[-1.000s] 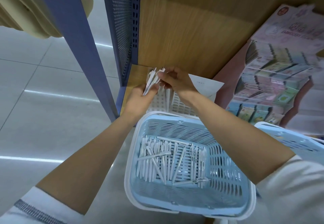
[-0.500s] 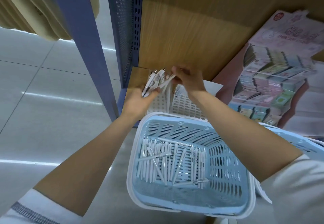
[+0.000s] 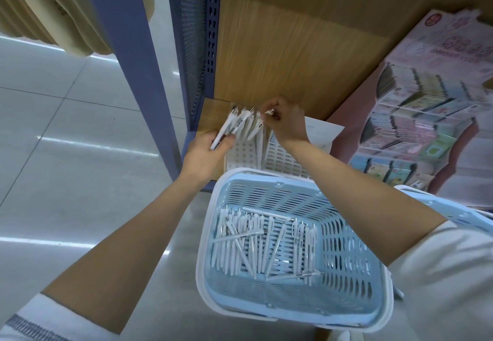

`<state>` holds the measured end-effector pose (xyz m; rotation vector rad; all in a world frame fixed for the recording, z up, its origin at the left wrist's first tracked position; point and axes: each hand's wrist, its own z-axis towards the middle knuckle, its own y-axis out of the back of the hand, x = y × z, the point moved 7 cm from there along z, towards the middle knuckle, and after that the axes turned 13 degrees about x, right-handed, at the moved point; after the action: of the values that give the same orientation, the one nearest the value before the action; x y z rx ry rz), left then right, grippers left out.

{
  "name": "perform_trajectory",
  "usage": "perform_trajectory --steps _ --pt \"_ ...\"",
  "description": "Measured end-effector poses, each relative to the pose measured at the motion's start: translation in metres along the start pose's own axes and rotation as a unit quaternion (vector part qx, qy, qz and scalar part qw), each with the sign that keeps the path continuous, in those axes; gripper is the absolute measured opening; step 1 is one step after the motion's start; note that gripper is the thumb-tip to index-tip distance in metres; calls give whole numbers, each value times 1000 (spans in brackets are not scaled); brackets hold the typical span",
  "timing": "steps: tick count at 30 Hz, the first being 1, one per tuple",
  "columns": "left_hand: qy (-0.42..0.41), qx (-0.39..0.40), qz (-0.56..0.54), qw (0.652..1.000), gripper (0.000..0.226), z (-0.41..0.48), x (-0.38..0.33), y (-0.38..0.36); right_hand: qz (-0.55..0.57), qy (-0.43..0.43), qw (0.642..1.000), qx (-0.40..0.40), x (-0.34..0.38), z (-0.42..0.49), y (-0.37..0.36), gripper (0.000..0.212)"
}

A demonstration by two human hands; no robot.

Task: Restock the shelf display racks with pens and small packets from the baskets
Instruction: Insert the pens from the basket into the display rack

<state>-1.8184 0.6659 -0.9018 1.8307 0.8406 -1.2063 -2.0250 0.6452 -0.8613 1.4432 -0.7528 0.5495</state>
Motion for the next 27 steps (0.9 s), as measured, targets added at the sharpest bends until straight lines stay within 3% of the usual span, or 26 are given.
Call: perform_trajectory --steps 4,10,27 --pt "-1 -2 -6 1000 37 2 4 2 -26 -2 1000 -1 -2 0 -7 10" --pt "-2 -1 -8 1000 35 5 0 2 18 -14 1000 14 -12 -1 -5 7" --pt "-3 1 -28 1000 26 8 2 -2 2 43 999 -4 -11 -2 -9 15"
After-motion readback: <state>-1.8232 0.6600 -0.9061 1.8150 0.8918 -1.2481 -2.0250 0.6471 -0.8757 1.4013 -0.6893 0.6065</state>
